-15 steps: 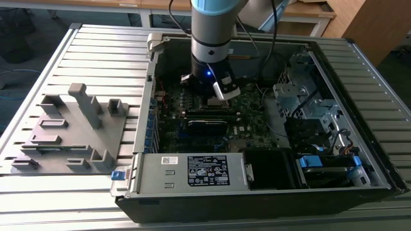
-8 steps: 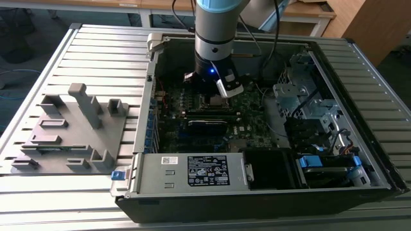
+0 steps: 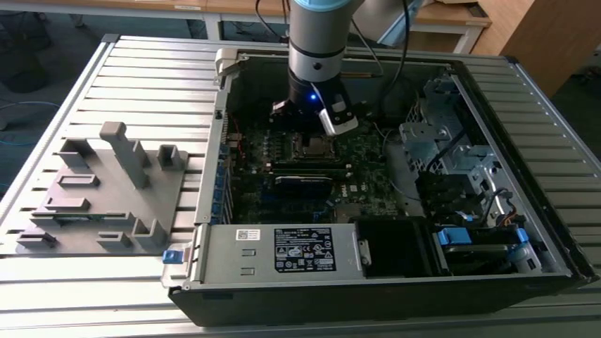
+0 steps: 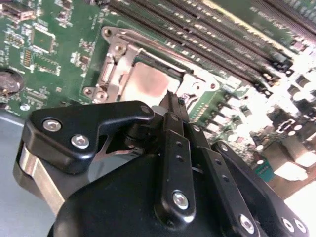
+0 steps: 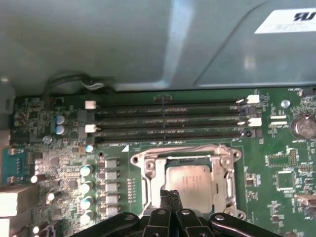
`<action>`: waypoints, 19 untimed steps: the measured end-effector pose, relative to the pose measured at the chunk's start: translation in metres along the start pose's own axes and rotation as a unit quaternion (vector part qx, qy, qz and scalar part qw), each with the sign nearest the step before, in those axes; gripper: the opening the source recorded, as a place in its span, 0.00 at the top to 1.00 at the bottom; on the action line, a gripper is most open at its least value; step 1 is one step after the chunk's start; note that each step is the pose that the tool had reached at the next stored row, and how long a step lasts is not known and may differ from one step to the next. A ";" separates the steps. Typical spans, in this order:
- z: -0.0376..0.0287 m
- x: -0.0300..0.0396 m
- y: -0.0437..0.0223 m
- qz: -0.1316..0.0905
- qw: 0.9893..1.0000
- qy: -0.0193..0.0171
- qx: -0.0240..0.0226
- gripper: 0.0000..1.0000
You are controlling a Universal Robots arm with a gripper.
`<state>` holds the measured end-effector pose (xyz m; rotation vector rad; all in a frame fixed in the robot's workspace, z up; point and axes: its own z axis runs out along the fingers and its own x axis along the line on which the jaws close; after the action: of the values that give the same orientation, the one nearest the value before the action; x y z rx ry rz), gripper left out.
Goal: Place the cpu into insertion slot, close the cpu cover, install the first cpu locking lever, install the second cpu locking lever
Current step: 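Install the second cpu locking lever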
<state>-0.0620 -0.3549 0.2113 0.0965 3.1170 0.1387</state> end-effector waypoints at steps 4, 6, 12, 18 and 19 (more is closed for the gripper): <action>0.0003 -0.0056 0.0025 0.000 1.000 0.000 0.003 0.90; 0.0004 -0.0091 0.0027 0.000 1.000 0.000 0.006 0.90; 0.0005 -0.0151 0.0034 0.000 1.000 -0.001 0.011 0.90; 0.0007 -0.0201 0.0042 0.000 1.000 -0.001 0.013 0.90; 0.0004 -0.0201 0.0043 0.000 1.000 -0.001 0.013 0.90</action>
<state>-0.0416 -0.3519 0.2117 0.0976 3.1178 0.0983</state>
